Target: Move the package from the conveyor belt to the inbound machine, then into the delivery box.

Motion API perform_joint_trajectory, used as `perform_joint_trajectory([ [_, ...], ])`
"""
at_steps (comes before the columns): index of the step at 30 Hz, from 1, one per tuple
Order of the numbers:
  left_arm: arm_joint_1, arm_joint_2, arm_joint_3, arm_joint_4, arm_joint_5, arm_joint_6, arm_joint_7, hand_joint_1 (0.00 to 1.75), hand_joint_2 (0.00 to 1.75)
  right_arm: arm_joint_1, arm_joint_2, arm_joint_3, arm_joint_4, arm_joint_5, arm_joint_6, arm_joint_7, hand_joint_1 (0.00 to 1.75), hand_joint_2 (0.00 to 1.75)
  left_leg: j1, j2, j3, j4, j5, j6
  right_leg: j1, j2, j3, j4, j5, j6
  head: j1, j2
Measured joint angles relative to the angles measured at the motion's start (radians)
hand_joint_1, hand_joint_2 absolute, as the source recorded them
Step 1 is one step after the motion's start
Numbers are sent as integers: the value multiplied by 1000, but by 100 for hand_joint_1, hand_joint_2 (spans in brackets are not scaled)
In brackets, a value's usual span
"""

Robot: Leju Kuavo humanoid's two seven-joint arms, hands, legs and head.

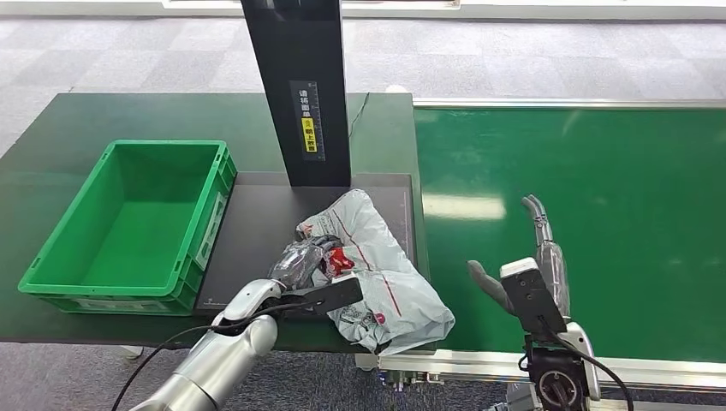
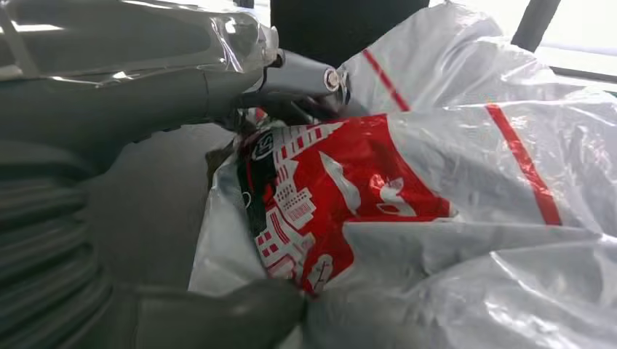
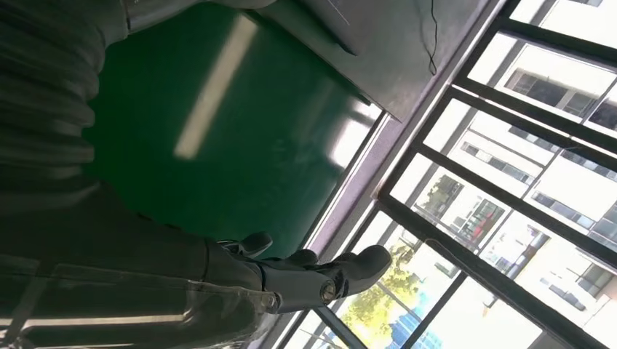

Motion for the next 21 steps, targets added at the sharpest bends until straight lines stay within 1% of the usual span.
perform_joint_trajectory([
  [3, 19, 0, 2, -17, 2, 44, -23, 175, 175, 29, 10, -25, -31, 14, 12, 5, 0, 175, 0, 0, 0, 0, 0, 0, 0, 0, -1, 0, 0, 0, 0, 0],
  [9, 31, -1, 2, -27, -7, 110, -41, 175, 175, 37, 13, -41, -39, 26, 26, 5, 0, 175, 0, 1, -2, 0, 0, 0, 0, 1, -4, 0, 0, 0, 0, 0],
  [11, 37, -2, 3, -31, 0, 143, -64, 175, 175, 37, 15, -44, -39, 29, 28, 5, 0, 175, 0, 2, -3, 0, 0, 0, 0, 2, -4, 0, 0, 0, 0, 0],
  [14, 64, -3, 15, -61, 62, 194, -146, 175, 175, 43, 18, -49, -46, 31, 27, 5, 0, 175, 0, 2, -5, 0, 0, 0, 0, 2, -6, 0, 0, 0, 0, 0],
  [17, 98, -4, 29, -131, 132, 260, -223, 175, 175, 53, 19, -54, -58, 32, 27, 5, 0, 175, 0, 2, -7, 0, 0, 0, 0, 2, -8, 0, 0, 0, 0, 0],
  [21, 142, -3, 51, -263, 208, 390, -309, 175, 175, 60, 19, -57, -69, 33, 26, 5, 0, 175, 0, 2, -9, 0, 0, 0, 0, 2, -10, 0, 0, 0, 0, 0],
])
